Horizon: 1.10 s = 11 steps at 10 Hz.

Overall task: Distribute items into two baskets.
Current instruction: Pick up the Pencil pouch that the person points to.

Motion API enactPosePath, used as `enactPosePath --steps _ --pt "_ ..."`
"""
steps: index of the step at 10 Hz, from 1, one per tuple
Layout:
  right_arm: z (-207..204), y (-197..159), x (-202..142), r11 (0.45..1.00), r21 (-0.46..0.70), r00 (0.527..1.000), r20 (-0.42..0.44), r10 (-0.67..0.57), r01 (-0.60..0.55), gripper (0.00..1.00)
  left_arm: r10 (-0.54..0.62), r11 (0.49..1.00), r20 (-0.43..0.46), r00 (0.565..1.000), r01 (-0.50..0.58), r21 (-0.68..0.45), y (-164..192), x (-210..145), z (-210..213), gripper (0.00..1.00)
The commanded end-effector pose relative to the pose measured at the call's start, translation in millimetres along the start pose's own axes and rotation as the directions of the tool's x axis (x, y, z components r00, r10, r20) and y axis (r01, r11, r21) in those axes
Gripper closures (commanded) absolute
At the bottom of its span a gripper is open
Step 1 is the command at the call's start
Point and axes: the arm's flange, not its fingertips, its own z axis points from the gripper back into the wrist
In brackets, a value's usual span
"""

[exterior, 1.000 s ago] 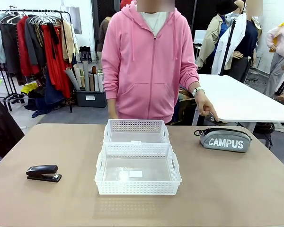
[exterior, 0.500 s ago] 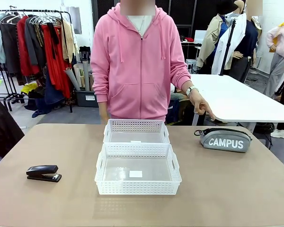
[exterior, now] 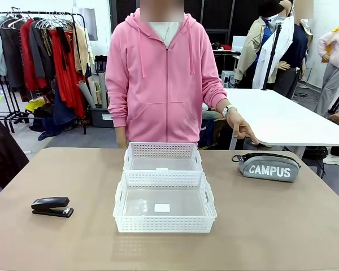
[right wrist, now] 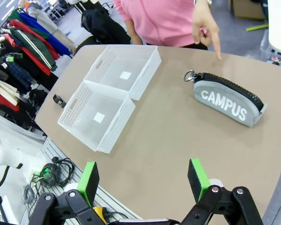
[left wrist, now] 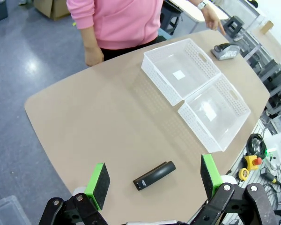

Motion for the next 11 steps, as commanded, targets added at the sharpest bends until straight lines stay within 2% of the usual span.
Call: enactPosePath --steps 1,3,6,9,11 --pt "0.0 0.0 0.0 1.0 0.0 1.0 0.0 0.0 0.0 0.0 -0.001 1.0 0.01 1.0 0.001 -0.001 0.1 1.0 0.8 0.0" --pt "-16.8 -4.2 24.1 0.999 -0.043 0.994 -0.108 0.022 -0.027 0.0 -0.001 1.0 0.01 1.0 0.001 -0.001 0.1 1.0 0.8 0.0" --pt "-41.0 -17.2 60.9 0.987 -0.078 0.97 -0.211 0.123 -0.142 0.0 -0.001 1.0 0.01 1.0 0.001 -0.001 0.1 1.0 0.8 0.0" --pt "-84.8 -37.2 100.4 0.952 -0.091 0.908 -0.338 0.246 -0.292 0.0 -0.001 1.0 0.01 1.0 0.001 -0.001 0.1 1.0 0.8 0.0" --pt "-112.0 -55.9 124.8 0.924 -0.035 0.848 -0.411 0.333 -0.38 0.0 -0.001 1.0 0.01 1.0 0.001 -0.001 0.1 1.0 0.8 0.0"
